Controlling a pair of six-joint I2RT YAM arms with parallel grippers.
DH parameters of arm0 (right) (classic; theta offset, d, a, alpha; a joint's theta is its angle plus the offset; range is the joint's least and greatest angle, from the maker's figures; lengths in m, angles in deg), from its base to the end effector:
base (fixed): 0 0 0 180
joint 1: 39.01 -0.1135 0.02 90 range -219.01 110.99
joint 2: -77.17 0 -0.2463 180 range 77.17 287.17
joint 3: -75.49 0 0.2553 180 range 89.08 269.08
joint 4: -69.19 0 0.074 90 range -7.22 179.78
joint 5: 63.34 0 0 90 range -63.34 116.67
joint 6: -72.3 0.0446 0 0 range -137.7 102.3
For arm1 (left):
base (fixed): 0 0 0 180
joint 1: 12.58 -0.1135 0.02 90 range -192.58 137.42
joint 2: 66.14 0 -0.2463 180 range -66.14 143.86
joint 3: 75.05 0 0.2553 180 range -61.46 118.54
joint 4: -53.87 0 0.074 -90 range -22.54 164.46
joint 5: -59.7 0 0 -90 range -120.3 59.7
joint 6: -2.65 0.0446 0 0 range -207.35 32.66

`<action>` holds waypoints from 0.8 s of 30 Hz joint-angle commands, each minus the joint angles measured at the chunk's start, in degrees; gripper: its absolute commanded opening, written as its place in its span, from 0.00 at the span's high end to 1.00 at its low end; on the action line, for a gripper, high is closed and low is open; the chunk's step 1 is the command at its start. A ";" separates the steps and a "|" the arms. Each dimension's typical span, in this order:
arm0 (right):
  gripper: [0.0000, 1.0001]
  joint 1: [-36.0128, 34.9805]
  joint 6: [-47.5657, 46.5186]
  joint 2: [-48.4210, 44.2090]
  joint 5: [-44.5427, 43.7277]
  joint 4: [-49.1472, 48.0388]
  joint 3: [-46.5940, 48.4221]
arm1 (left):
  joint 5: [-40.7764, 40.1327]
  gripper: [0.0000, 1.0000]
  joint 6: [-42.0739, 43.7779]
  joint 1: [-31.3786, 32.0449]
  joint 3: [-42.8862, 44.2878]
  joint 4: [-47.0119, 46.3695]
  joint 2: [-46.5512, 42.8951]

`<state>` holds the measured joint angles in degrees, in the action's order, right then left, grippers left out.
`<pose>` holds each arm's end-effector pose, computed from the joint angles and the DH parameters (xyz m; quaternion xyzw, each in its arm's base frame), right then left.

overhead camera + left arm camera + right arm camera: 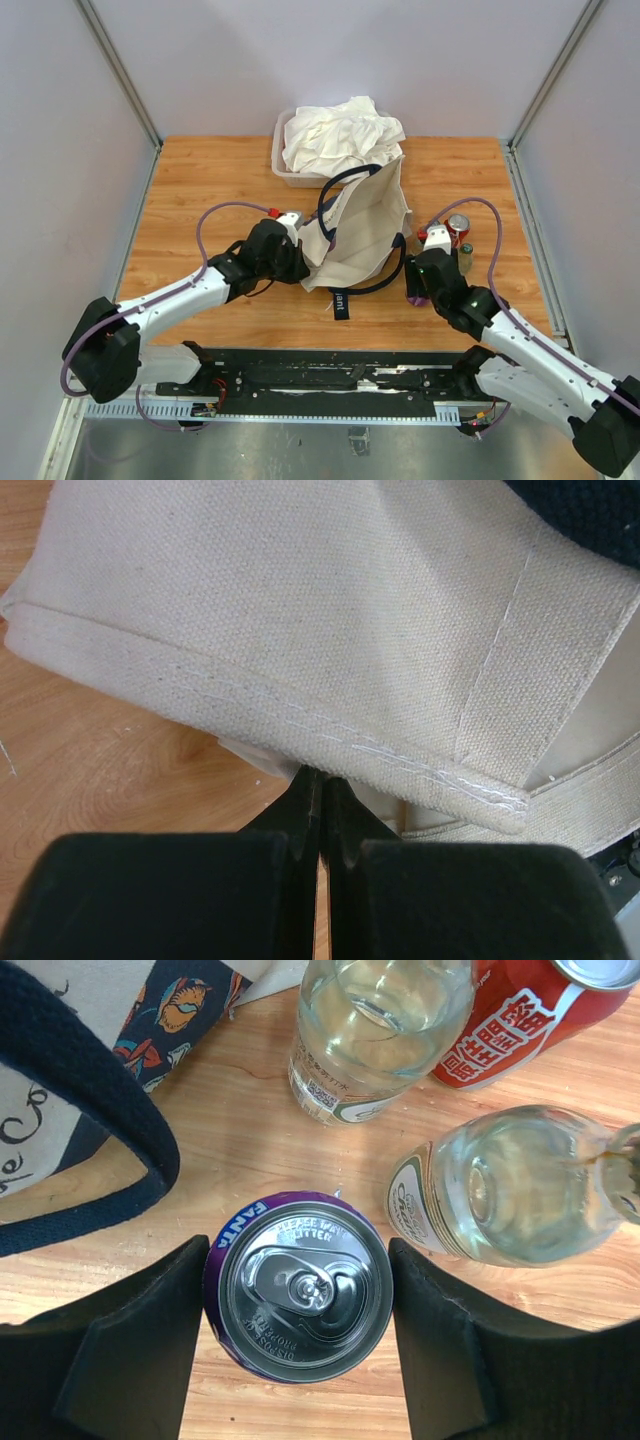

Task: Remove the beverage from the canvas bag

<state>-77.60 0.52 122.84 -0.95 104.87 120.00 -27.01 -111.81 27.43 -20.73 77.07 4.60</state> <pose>0.1645 0.1048 0.2165 -0.0485 0.8737 0.0190 0.4837 0.2089 -0.1787 0.1983 0.1345 0.8946 -0.2489 0.3460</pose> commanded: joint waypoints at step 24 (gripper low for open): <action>0.10 -2.39 -7.35 -0.75 -4.41 -0.16 12.14 | -4.92 0.94 2.84 0.51 0.23 1.18 -2.64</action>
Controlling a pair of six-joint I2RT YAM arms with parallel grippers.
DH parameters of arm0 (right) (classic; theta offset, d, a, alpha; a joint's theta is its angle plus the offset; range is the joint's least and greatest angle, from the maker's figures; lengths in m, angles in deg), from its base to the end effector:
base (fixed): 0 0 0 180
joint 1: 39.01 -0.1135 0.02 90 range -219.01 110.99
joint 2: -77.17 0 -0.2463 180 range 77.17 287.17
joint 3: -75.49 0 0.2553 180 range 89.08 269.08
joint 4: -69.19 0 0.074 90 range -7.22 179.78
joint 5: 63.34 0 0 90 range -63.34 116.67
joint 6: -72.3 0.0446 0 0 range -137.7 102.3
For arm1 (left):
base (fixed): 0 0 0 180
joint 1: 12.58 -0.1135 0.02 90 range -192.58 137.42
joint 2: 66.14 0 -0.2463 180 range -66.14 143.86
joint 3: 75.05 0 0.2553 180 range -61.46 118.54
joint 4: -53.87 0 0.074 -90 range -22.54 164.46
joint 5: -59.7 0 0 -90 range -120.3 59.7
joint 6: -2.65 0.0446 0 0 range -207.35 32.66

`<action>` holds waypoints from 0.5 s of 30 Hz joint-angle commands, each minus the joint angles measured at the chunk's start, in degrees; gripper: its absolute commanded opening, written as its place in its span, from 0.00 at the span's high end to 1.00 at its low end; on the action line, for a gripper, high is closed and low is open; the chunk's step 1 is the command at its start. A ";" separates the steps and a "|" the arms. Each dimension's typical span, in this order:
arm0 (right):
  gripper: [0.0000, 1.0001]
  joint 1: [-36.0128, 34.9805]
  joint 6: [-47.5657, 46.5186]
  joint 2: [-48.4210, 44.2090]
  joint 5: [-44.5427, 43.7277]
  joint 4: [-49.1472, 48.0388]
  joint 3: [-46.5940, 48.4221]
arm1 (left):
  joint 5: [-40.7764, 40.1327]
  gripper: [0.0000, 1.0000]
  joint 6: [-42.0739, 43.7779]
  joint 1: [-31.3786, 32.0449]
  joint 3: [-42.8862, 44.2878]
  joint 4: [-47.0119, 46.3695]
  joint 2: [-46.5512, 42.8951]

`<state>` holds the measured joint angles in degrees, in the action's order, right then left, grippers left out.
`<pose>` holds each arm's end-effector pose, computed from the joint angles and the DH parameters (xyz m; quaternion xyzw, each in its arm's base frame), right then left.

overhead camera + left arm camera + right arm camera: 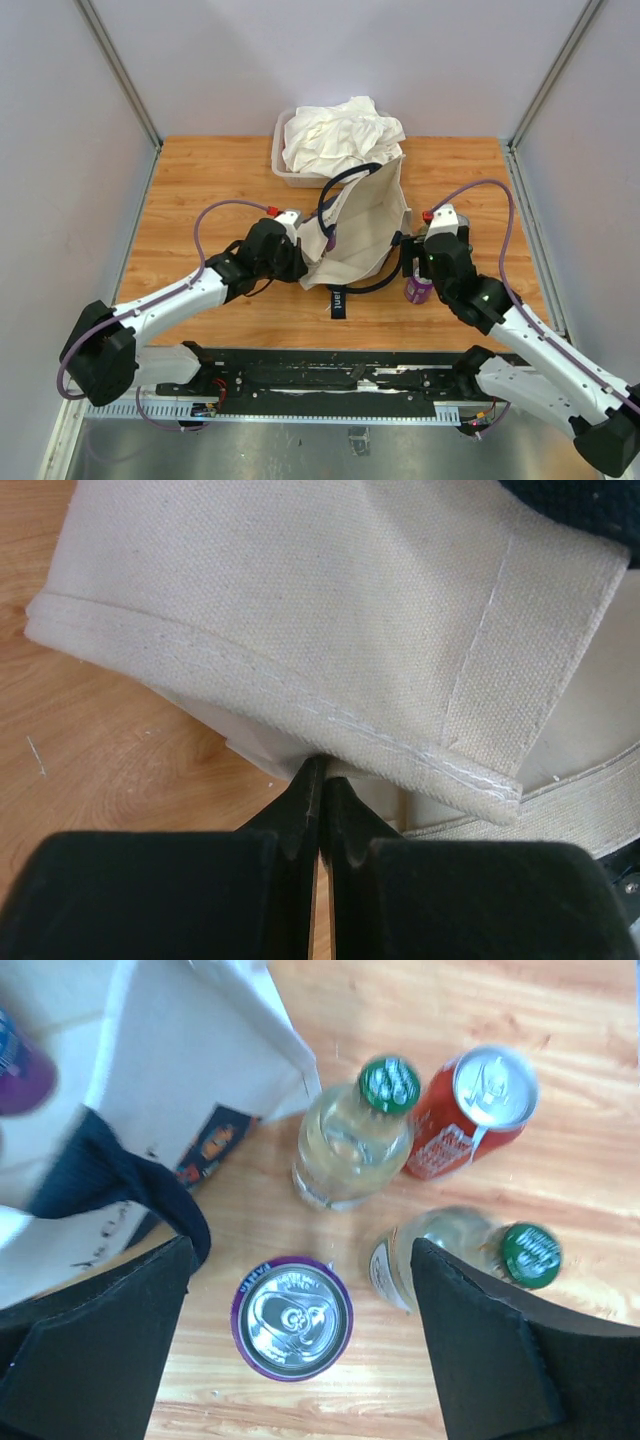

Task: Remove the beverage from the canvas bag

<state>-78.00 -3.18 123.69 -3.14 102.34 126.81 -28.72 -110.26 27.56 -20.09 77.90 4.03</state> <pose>0.1726 0.1112 0.2601 -0.0471 0.8389 0.0258 0.5416 0.2092 -0.1780 0.2032 0.1412 0.8923 -0.2347 0.3588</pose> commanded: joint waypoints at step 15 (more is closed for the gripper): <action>0.45 -5.72 -16.13 12.69 20.33 -7.70 20.55 | -5.61 0.95 -0.31 0.38 -2.20 -0.94 -6.61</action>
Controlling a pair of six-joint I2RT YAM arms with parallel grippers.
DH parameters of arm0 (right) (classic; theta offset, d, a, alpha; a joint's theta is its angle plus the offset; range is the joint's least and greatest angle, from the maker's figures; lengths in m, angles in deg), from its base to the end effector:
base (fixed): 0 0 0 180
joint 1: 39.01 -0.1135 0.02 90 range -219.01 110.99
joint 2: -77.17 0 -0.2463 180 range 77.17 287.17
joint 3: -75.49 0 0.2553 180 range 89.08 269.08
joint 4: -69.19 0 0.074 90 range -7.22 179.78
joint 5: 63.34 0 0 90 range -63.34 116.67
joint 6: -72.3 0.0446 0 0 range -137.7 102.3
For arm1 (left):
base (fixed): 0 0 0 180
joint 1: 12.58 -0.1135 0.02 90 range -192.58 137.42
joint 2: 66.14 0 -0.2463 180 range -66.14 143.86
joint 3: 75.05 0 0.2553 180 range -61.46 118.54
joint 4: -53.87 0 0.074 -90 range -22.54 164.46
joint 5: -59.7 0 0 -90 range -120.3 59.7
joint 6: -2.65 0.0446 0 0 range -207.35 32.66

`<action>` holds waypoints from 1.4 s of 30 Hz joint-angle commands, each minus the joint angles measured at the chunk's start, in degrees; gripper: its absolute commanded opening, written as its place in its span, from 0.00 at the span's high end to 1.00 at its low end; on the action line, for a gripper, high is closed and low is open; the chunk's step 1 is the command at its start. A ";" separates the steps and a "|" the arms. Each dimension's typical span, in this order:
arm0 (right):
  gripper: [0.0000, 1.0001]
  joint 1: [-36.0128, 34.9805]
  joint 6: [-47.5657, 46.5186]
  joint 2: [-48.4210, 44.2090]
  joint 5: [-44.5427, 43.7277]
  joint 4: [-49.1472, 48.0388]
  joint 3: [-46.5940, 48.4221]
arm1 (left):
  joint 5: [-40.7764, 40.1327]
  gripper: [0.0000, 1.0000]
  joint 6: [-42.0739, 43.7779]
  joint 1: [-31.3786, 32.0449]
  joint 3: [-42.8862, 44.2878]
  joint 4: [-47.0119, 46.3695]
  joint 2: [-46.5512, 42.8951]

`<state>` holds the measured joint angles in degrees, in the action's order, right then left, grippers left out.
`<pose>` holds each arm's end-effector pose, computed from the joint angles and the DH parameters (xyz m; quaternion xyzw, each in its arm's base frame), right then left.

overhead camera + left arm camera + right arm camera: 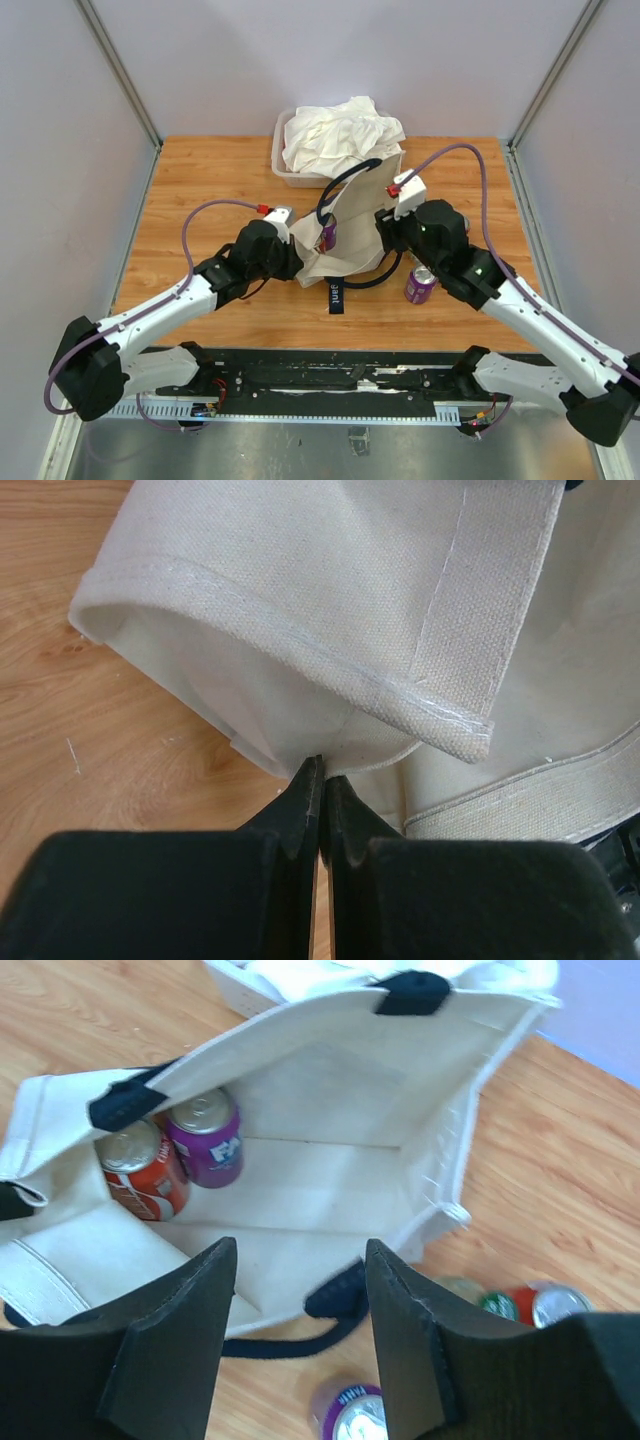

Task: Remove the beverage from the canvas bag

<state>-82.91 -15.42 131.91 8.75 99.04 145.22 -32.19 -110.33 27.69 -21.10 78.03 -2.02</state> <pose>0.1803 0.1544 0.3508 -0.1894 0.7656 0.1227 0.6024 0.2006 -0.1680 0.2231 0.1253 0.8753 -0.2324 0.4052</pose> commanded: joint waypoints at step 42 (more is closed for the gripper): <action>0.02 5.43 14.38 44.58 20.83 -28.99 10.62 | -2.07 0.99 -1.36 0.25 -5.03 -0.28 -1.64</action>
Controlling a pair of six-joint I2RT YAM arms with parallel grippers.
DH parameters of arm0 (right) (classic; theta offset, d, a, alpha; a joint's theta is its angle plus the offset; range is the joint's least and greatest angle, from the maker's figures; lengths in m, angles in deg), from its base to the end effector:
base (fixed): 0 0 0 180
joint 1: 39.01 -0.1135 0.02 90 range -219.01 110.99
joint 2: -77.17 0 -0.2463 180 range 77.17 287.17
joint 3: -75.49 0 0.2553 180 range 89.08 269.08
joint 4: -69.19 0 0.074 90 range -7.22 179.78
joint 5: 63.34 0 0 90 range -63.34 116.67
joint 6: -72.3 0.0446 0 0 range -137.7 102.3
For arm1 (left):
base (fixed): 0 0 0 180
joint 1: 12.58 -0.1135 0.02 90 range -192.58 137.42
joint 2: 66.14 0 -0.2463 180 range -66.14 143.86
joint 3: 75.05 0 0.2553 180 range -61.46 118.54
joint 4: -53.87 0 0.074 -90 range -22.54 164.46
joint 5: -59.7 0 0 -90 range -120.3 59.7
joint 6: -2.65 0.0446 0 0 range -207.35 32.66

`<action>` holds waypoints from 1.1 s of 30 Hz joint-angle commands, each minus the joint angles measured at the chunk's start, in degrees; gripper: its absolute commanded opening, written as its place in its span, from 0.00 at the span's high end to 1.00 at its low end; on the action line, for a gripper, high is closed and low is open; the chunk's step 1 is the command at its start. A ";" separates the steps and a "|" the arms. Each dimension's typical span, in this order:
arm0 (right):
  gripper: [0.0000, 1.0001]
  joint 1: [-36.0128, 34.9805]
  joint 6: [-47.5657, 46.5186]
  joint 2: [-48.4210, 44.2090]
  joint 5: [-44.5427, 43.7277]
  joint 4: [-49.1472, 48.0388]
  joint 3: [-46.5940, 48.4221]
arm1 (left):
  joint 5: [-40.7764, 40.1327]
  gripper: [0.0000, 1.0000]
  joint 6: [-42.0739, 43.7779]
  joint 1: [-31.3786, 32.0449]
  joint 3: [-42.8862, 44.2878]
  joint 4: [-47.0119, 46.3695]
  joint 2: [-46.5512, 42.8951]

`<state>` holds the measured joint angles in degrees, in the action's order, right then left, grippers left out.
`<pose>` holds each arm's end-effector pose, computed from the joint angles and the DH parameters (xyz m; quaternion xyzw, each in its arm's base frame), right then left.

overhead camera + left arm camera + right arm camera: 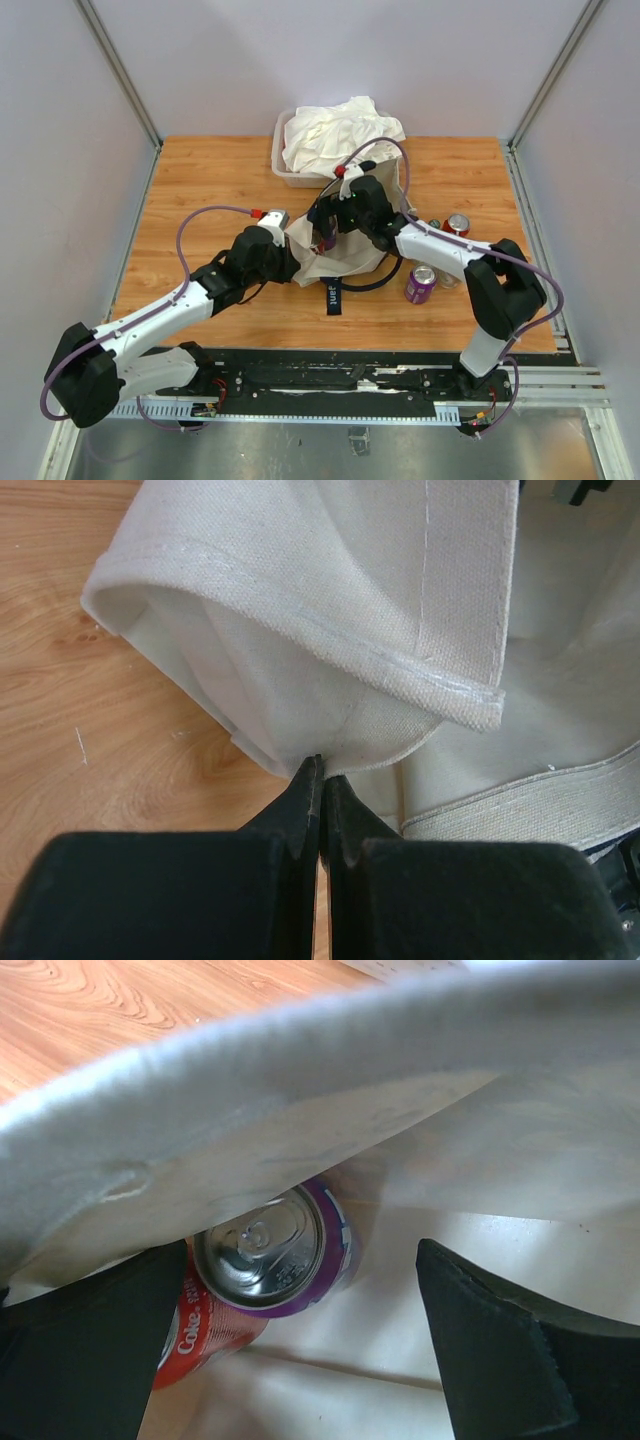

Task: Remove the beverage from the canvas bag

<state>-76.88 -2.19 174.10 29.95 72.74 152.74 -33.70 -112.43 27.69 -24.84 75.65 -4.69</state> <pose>0.3134 0.2470 0.2253 -0.1773 0.8157 0.2685 0.4807 0.1940 -0.1609 0.2155 0.1021 0.8727 -0.2355 0.4154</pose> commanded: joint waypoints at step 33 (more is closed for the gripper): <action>0.43 -2.96 -4.42 12.43 -2.15 6.90 5.70 | 0.00 0.99 -0.04 0.25 -0.80 0.91 2.94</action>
<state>-78.54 -3.96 182.88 30.13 71.17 159.21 -34.31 -112.45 27.69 -24.84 73.60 -2.27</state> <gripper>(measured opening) 0.667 0.027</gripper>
